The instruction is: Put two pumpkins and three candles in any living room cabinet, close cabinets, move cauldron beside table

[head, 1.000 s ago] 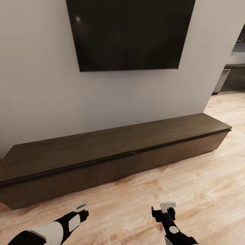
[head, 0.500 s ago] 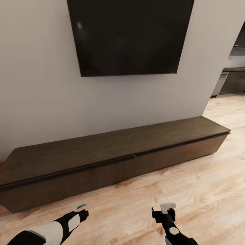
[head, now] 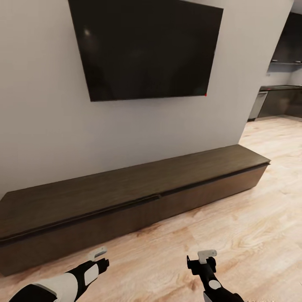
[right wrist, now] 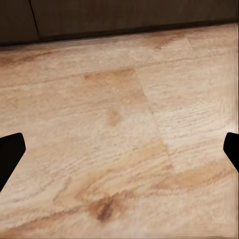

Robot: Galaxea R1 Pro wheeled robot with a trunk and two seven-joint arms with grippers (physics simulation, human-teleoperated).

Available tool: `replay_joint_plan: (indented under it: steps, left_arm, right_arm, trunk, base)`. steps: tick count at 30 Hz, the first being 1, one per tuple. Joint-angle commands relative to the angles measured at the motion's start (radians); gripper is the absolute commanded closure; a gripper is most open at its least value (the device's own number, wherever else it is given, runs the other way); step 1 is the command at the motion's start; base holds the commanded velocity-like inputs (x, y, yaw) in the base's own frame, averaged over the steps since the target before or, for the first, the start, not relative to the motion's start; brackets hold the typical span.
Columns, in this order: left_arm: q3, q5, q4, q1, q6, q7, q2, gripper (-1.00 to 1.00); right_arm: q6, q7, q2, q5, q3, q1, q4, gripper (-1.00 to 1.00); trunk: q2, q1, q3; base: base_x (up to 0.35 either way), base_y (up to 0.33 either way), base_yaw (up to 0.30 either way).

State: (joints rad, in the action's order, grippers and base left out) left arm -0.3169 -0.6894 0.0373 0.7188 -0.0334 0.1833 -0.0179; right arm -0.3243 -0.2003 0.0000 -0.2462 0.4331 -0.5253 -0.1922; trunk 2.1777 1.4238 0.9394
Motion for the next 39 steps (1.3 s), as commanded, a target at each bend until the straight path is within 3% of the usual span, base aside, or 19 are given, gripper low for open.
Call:
replay_joint_plan:
  steps: [1,25,39]
  left_arm:
    - [-0.008,-0.005,0.001,0.001,-0.002,0.002,0.000,-1.00]
    - [-0.008,-0.005,0.003,0.000,-0.002,0.004,-0.001,-1.00]
    - [-0.008,-0.005,0.003,-0.003,-0.002,0.005,-0.001,-1.00]
  right_arm:
    - [-0.004,-0.004,0.000,-0.008,0.009,-0.001,0.001,-1.00]
    - [-0.004,-0.004,0.000,-0.008,0.009,0.000,0.002,-1.00]
    - [-0.004,-0.003,0.000,-0.008,0.009,0.005,0.001,-1.00]
  trunk:
    - [0.000,0.000,0.000]
    - [0.000,0.000,-0.033]
    - [0.000,0.000,-0.052]
  base:
    - [0.000,0.000,-0.216]
    - [0.000,-0.003,-0.192]
    - [0.073,-0.164,-0.178]
